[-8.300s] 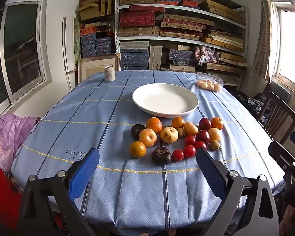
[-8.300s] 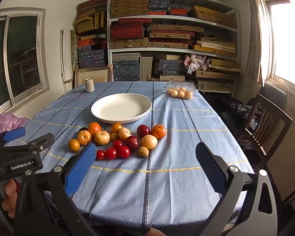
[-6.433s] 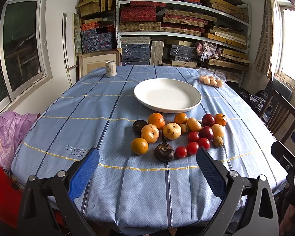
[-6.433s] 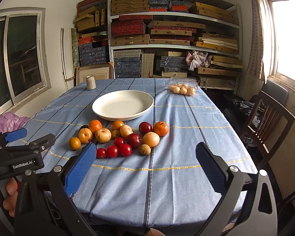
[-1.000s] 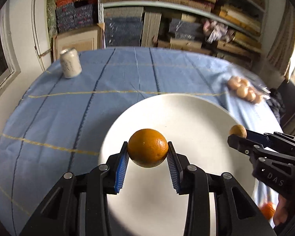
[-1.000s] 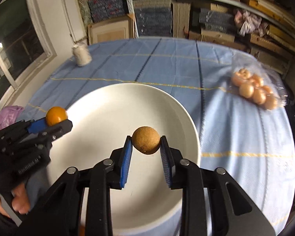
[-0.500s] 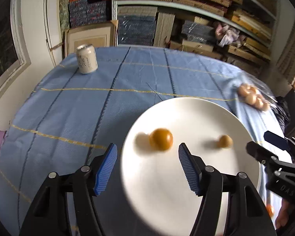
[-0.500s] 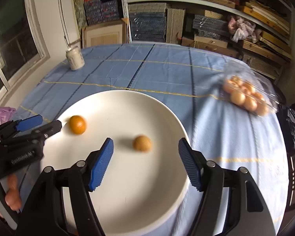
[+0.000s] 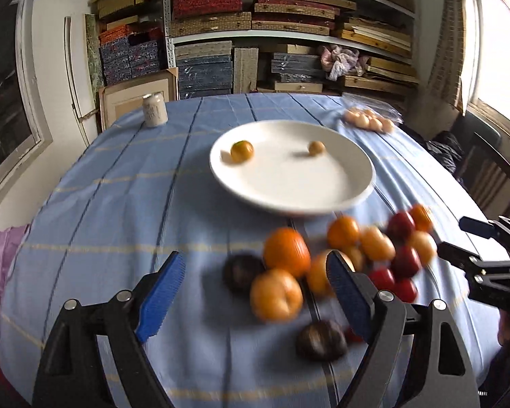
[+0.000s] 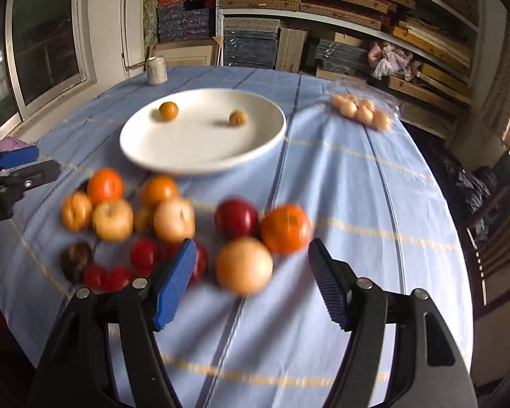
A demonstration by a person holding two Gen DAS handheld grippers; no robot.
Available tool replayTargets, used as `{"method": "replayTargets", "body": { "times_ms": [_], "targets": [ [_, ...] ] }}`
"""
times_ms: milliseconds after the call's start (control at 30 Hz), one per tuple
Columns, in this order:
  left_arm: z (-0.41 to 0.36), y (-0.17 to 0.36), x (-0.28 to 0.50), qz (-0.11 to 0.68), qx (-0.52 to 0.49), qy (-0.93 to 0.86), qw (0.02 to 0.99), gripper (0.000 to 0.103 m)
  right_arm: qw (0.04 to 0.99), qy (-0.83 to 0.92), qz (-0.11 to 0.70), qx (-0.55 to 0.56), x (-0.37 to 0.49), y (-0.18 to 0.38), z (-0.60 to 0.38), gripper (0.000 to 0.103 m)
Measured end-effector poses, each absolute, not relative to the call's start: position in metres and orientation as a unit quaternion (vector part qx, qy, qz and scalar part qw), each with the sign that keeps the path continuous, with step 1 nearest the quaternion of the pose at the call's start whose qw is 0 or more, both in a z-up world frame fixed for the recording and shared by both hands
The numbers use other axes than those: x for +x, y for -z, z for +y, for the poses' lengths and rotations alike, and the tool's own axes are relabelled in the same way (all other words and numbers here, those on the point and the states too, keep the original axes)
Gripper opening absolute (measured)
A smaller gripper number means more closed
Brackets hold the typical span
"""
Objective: Organize fruits
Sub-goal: 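Grasp the large orange-brown pear with the left tool while the right tool grasps the pale yellow fruit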
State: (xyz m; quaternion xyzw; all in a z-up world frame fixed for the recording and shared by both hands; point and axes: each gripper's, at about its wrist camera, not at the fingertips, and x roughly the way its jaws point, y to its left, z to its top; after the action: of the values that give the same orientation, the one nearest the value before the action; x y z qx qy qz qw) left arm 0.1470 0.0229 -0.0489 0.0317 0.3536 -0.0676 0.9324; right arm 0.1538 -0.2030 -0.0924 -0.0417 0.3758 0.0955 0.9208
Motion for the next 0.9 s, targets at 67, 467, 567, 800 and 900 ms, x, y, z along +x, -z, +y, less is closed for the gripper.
{"method": "replayTargets", "body": {
  "times_ms": [67, 467, 567, 800, 900],
  "targets": [
    [0.020, 0.055, 0.131, 0.351, 0.032, 0.066, 0.933, 0.086, 0.923, -0.082, 0.373, -0.040, 0.148, 0.101, -0.206, 0.067],
    [0.033, 0.071, 0.101, 0.364, 0.002, 0.067, 0.929, 0.086, 0.913, -0.060, 0.400, -0.057, 0.173, 0.126, -0.192, 0.064],
    [0.034, 0.071, 0.107, 0.367, 0.003, 0.065, 0.928, 0.086, 0.907, -0.066, 0.412, -0.049, 0.184, 0.130, -0.189, 0.057],
    [0.026, 0.079, 0.119, 0.374, 0.019, 0.052, 0.926, 0.086, 0.905, -0.080, 0.416, -0.022, 0.189, 0.133, -0.190, 0.045],
    [0.023, 0.084, 0.133, 0.376, 0.022, 0.033, 0.926, 0.086, 0.912, -0.073, 0.404, -0.010, 0.183, 0.129, -0.195, 0.045]
  ]
}}
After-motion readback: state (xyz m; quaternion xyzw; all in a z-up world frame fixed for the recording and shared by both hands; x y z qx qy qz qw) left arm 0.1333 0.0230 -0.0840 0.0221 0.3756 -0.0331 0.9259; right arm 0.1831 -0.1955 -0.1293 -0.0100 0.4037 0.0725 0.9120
